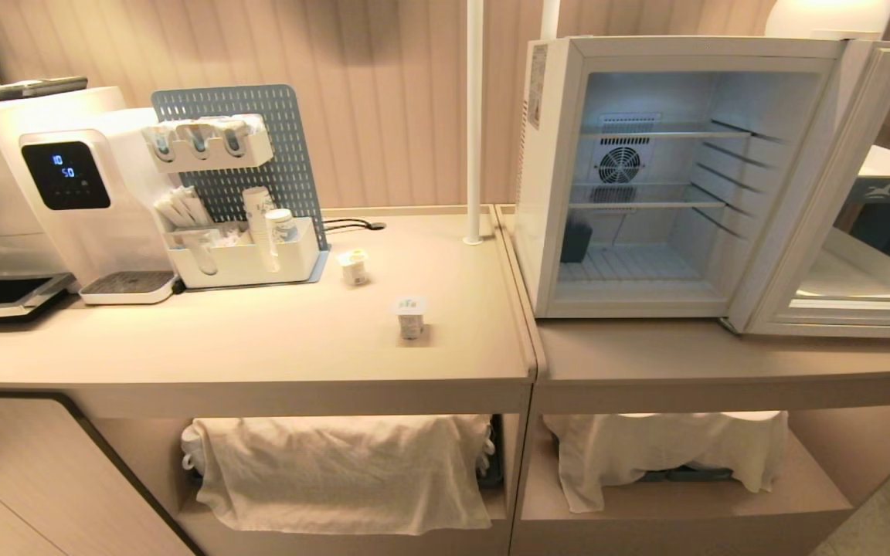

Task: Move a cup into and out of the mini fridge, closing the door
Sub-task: Put the yoghurt in the freezer

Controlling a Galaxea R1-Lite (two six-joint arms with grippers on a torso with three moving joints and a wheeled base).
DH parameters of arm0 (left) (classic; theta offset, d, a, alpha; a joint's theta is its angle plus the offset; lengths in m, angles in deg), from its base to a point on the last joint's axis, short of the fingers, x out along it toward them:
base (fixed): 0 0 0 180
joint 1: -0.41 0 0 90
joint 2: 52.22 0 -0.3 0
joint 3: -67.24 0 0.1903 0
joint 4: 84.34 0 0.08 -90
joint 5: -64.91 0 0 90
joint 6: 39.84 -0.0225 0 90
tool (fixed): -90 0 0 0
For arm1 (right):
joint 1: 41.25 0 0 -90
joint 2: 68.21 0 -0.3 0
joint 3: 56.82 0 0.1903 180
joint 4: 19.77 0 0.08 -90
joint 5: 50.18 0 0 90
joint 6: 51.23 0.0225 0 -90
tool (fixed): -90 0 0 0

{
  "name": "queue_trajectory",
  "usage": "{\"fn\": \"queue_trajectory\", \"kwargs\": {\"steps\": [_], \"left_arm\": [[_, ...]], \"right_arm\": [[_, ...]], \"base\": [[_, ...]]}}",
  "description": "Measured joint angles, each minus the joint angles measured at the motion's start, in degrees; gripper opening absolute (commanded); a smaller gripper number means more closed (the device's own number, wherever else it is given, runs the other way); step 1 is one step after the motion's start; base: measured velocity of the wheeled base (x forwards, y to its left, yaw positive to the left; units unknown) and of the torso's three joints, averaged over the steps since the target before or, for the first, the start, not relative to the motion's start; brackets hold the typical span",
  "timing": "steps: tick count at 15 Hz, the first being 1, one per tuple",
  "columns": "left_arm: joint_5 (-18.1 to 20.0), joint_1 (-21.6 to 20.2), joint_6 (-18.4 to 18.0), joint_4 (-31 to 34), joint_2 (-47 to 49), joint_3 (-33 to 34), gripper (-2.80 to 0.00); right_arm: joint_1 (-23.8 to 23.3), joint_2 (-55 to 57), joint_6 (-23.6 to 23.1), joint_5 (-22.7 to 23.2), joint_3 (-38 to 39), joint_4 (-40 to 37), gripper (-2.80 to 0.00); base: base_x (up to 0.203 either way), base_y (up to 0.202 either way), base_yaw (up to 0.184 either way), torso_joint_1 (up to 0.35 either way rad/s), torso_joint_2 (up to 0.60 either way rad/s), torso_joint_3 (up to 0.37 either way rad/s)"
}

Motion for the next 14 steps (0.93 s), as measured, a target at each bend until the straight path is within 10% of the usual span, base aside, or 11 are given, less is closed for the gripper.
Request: {"fn": "queue_trajectory", "kwargs": {"steps": [14], "left_arm": [[0.0, 0.0, 0.2, -0.1, 0.0, 0.0, -2.80]], "right_arm": [[0.0, 0.0, 0.0, 0.0, 0.0, 0.0, -2.80]], "base": [[0.000, 0.193, 0.000, 0.003, 0.00, 0.004]]}}
